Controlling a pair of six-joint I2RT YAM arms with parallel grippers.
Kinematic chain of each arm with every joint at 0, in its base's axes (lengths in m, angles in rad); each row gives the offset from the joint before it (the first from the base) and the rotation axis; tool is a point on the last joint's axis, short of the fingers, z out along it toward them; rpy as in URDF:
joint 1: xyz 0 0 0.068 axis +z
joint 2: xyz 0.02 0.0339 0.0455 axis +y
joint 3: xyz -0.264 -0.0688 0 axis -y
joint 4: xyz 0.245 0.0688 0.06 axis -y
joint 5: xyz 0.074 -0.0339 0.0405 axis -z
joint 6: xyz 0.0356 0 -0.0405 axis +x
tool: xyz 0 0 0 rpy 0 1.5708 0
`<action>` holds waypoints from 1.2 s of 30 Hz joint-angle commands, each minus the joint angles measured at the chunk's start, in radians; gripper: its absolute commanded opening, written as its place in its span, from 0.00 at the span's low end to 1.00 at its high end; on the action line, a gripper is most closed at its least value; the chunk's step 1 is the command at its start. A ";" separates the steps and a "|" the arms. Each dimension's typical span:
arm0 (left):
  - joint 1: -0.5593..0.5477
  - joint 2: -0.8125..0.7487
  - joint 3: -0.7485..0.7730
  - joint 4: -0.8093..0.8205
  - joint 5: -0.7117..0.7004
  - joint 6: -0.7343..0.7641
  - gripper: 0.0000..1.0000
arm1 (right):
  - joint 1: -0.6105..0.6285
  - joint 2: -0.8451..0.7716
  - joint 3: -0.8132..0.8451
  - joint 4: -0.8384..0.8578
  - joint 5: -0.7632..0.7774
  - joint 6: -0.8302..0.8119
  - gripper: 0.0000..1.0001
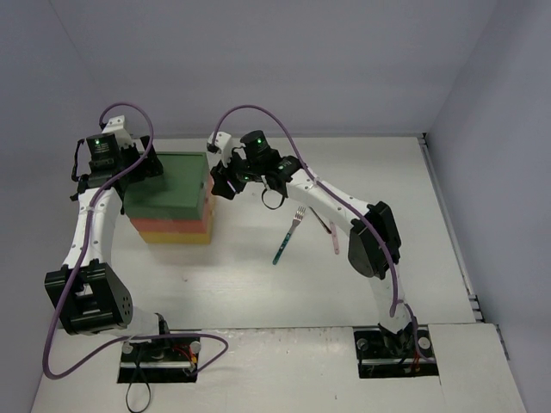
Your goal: Sort the eating utensils into containers
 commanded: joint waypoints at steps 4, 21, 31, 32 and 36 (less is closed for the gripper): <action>-0.001 0.002 -0.022 -0.027 0.013 0.008 0.87 | -0.007 0.029 0.110 0.054 -0.133 -0.083 0.53; -0.001 0.003 -0.023 -0.030 0.008 0.014 0.87 | 0.003 0.087 0.164 0.054 -0.194 -0.279 0.60; -0.003 0.007 -0.022 -0.033 0.005 0.017 0.87 | 0.018 0.114 0.219 0.054 -0.195 -0.307 0.61; -0.003 0.007 -0.021 -0.034 0.004 0.017 0.87 | 0.019 0.116 0.223 0.054 -0.193 -0.307 0.61; -0.003 0.007 -0.022 -0.036 0.004 0.015 0.87 | 0.024 0.120 0.233 0.054 -0.196 -0.307 0.58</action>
